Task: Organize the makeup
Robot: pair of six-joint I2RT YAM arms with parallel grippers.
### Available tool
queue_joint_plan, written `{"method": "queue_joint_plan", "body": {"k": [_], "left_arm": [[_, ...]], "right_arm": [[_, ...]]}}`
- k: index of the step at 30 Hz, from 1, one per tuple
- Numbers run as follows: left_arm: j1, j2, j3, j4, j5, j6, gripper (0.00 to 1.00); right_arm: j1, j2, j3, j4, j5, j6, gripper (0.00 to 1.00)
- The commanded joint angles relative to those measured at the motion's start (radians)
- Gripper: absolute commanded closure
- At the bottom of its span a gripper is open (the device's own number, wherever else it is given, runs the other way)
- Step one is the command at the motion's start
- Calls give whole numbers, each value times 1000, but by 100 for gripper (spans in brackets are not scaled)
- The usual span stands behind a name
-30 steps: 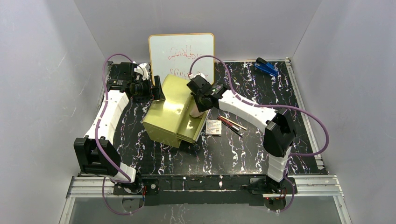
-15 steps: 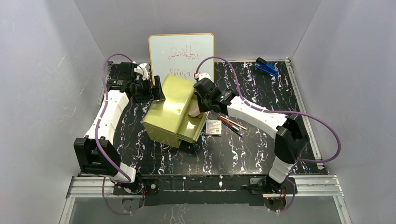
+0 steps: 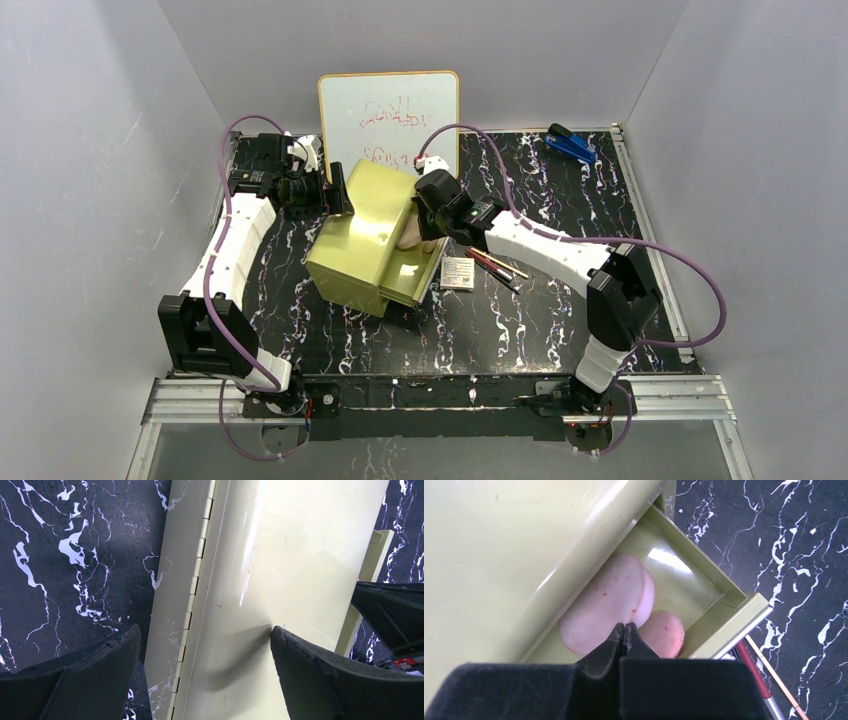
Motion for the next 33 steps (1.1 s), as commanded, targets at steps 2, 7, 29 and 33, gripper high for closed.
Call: {"method": "queue_joint_plan", "body": {"k": [2,7,29,33], "left_arm": [[-6,-15,5,-68,-54,36,2],[-6,-11,11,-71,-56,38,2],[-12,11,21,-74,-55,40,2],[-14,17,27,-76,-48,40,1]], "right_arm": [[-7,16,13,54,-51,-3,92],[-8,40,56,-26,-36,-13,31],[-10,-398,-148,-444,280,181,8],[-9,-503,-365,-342,182,331,3]]}}
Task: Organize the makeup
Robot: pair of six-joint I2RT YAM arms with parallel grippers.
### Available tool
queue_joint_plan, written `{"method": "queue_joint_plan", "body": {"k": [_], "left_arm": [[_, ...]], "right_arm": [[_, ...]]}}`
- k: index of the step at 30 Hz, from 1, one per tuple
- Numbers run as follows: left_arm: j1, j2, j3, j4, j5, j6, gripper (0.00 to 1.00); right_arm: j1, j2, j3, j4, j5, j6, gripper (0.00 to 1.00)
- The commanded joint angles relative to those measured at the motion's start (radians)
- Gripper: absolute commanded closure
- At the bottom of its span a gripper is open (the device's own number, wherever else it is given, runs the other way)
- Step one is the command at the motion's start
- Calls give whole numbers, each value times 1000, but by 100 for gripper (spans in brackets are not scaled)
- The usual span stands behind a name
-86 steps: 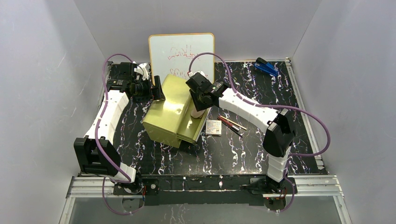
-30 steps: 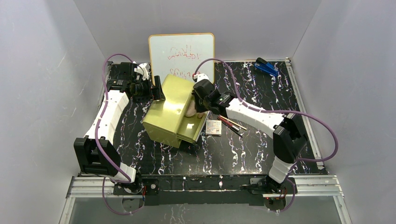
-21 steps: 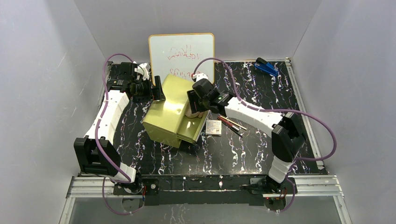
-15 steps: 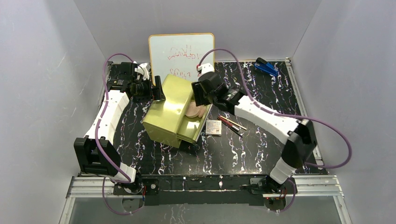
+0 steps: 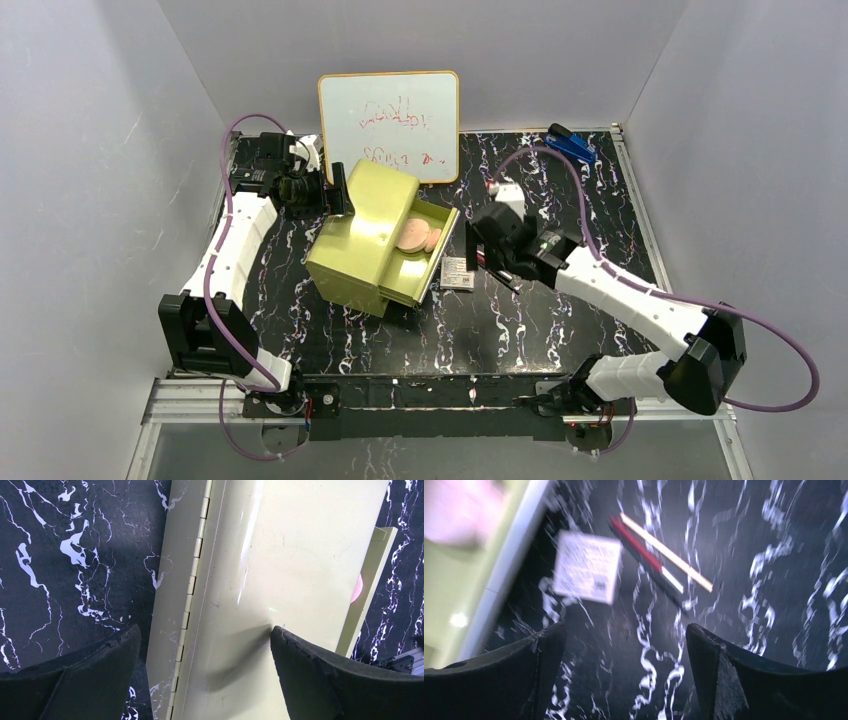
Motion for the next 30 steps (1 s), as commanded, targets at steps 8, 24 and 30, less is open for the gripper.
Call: {"method": "queue_joint_plan", "body": {"k": [8,24,30], "left_arm": [[-5,15,19,-71,-41,31,2],[-5,3,9,-68,-44,31,2],[-7,5,6,-66,-44,32,2]], "right_arm": [[-1,-62,-410,414,-148,281,2],[18,313,-232,404,11,390,4],[40,353,-254,428,27,425,5]]}}
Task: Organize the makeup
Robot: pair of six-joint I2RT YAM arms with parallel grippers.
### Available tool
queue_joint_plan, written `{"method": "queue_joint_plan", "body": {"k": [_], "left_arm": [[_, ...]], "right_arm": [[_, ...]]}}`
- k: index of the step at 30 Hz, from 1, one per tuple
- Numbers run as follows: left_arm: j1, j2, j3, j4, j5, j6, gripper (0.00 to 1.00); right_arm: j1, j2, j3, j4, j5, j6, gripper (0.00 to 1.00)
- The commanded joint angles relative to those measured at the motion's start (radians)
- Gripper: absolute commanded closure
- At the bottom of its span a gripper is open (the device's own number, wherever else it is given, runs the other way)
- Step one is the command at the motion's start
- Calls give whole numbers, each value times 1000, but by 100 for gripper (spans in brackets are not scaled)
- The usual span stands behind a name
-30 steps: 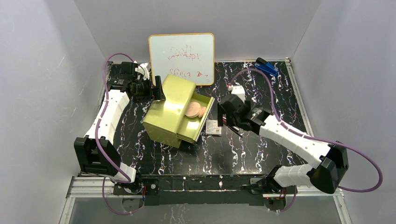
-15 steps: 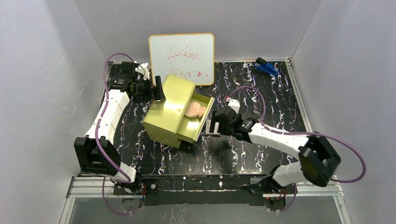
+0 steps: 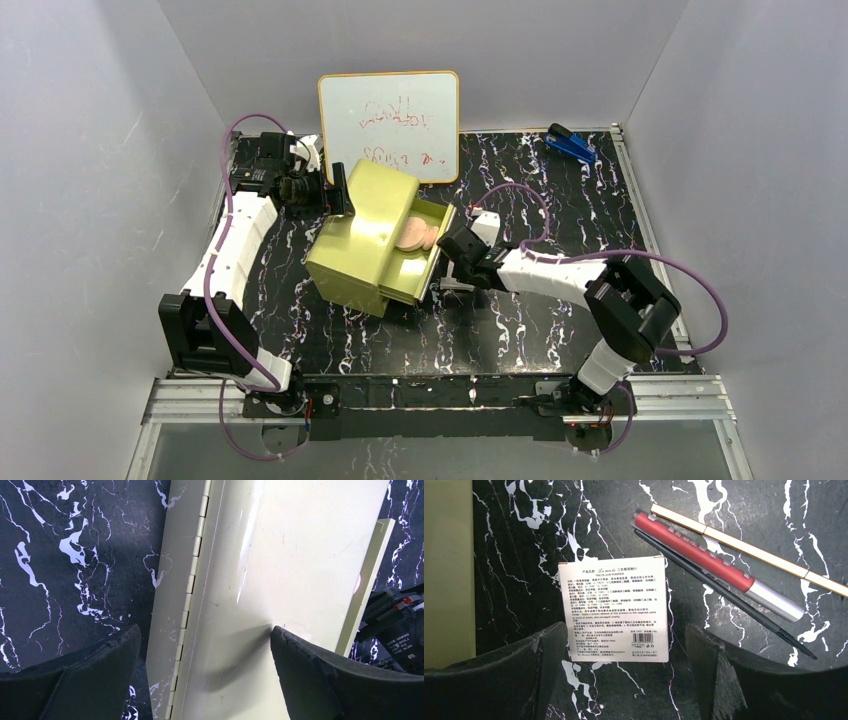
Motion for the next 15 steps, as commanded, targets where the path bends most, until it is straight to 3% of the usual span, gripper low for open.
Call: {"method": "queue_joint_plan", "body": {"k": [1,8,15], "left_arm": [[-5,1,1,-57,-45,31,2],[-5,3,-2,-55,-48,31,2],[-6,6,3,-59,-48,31,2]], "right_arm": [[25,24,-2,19,43,48,5],[64,20,-88,140,39,49,5],[93,59,-67,104,74,45,6]]}}
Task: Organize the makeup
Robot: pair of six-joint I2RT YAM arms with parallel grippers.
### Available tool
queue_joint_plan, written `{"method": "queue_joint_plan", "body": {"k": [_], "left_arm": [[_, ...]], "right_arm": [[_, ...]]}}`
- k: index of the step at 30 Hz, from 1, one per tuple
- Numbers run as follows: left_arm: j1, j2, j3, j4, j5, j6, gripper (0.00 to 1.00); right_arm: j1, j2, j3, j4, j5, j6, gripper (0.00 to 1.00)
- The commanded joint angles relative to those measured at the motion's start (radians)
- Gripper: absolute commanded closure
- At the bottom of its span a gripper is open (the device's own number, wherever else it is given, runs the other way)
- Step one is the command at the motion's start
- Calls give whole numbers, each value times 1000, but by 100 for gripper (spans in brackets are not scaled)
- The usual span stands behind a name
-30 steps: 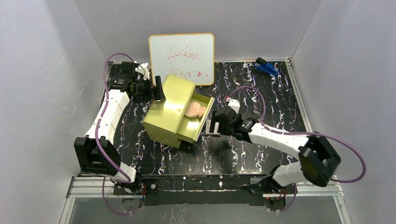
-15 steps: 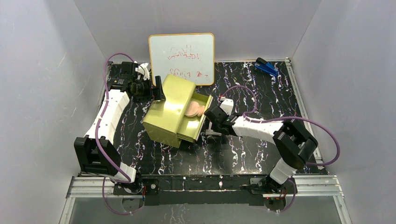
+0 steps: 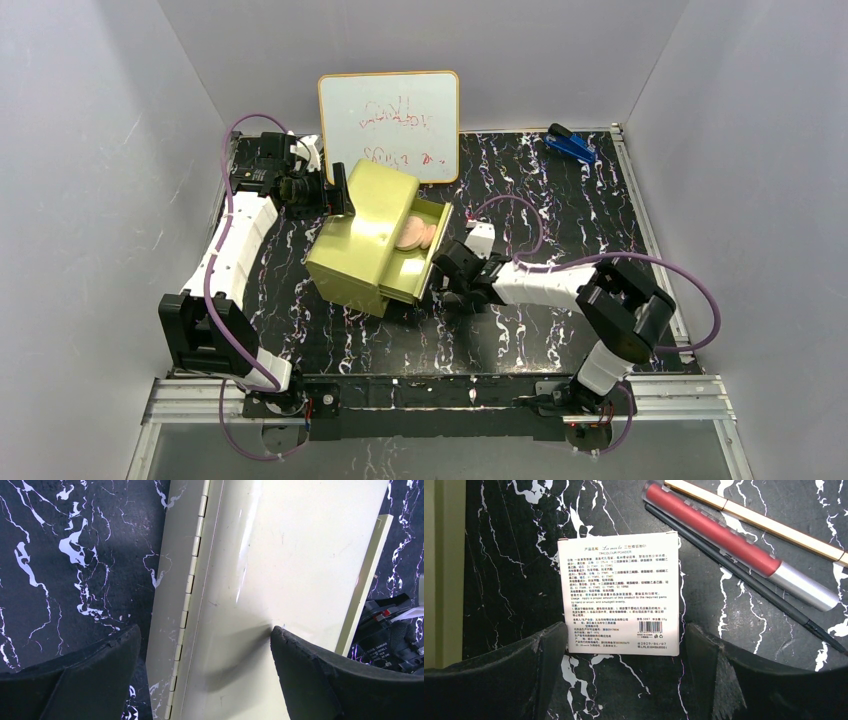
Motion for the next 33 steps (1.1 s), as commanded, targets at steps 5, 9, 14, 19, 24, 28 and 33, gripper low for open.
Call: {"method": "queue_joint_plan", "body": {"k": [5,9,14,19,24,28,33], "left_arm": [[-5,6,7,-60,-46,32,2],[-5,6,8,-61,-46,32,2],[-5,6,11,-63,-46,32,2],[-6,7,16,-67,-49,32,2],[-6,12,17,-65,-49,33,2],[-6,12,16,-66,-49,33,2],[-7,11,16,-66,-50,33,2]], "right_arm": [[48,66,34,-51,86,24,6],[65,102,65,-118,140,57,9],[77,127,81,-160,169,78,50],[78,66,51,-204,180,96,99],[79,-74,24,-313,226,95,99],[79,-241,38,-379,255,52,99],[78,-478,35,-158,193,-162,99]]}}
